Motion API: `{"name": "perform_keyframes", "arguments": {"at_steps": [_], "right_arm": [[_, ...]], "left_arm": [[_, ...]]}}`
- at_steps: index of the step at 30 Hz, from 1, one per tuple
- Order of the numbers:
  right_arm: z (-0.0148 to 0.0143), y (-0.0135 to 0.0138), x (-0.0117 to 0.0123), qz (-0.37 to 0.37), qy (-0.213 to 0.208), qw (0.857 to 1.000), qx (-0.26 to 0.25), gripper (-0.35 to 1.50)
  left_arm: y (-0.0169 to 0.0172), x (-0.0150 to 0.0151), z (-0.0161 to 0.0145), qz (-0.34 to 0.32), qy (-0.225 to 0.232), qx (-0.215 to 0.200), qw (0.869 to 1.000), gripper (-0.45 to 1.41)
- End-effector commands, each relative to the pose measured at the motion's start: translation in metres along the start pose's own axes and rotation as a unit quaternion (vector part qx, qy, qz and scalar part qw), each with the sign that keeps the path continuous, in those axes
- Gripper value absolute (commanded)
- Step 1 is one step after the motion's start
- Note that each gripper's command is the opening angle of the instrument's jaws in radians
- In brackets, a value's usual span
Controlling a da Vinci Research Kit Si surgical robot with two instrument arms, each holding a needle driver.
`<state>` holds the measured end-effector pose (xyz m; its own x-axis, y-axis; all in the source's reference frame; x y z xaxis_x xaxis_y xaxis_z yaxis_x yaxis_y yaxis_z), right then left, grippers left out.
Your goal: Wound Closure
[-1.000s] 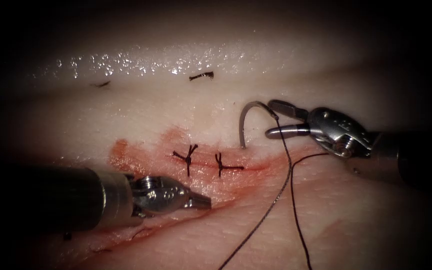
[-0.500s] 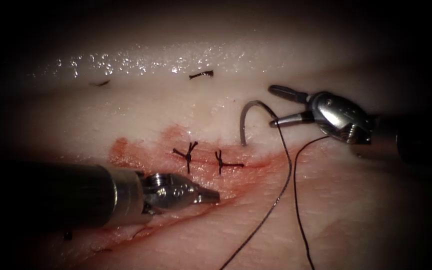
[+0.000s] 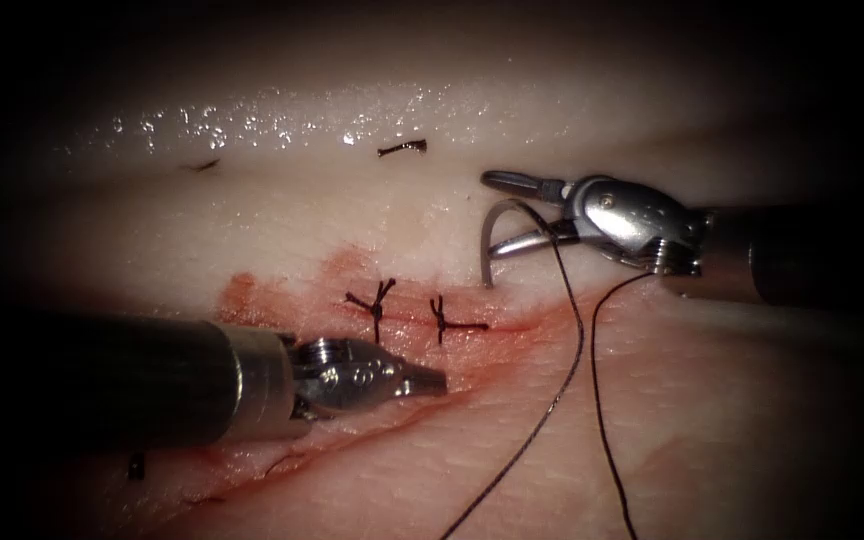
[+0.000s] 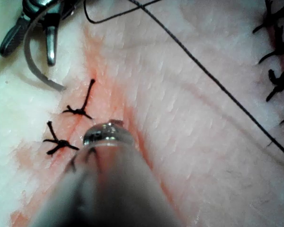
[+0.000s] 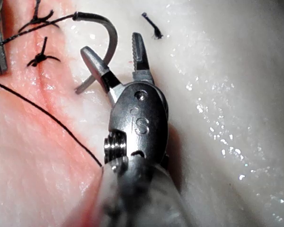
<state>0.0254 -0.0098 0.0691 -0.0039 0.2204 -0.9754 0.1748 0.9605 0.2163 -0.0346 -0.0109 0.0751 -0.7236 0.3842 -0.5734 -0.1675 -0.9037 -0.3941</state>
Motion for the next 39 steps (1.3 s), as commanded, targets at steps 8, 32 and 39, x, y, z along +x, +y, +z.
{"name": "perform_keyframes", "arguments": {"at_steps": [8,32,39], "right_arm": [[0.0010,0.0005,0.0006,-0.005,0.001,1.000,0.003,1.03],[0.0022,0.0004,0.0000,-0.008,-0.019,1.000,-0.004,-0.35],[0.0018,0.0002,-0.0006,0.073,-0.036,0.996,-0.020,-0.35]], "left_arm": [[0.0000,-0.0003,0.0012,0.002,0.001,0.002,1.000,-0.13],[0.0003,-0.0004,0.0016,0.002,0.002,-0.004,1.000,-0.13],[0.0004,-0.0004,0.0016,0.002,0.002,-0.004,1.000,-0.13]]}}
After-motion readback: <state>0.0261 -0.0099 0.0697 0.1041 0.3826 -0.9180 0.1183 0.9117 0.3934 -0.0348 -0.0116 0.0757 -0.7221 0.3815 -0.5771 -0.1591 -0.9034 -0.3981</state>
